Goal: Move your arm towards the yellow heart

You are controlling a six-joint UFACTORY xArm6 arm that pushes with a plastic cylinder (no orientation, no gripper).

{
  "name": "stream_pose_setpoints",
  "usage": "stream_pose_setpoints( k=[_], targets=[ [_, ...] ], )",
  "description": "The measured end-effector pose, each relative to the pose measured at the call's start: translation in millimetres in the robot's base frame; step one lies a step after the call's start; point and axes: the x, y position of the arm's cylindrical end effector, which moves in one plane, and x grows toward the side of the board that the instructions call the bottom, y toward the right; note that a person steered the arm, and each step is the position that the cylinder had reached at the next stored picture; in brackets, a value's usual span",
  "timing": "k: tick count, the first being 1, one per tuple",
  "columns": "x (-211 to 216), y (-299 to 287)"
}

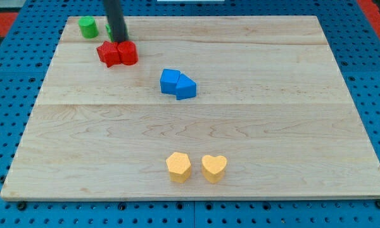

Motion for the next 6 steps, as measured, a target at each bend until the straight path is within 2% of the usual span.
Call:
stream_pose_setpoints(
  k=[1, 2, 4, 6],
  targets=[
    [-2.2, 21.3],
    [2.6, 10.9],
    [4.8, -78.6],
    [-23.4, -40.8]
  ],
)
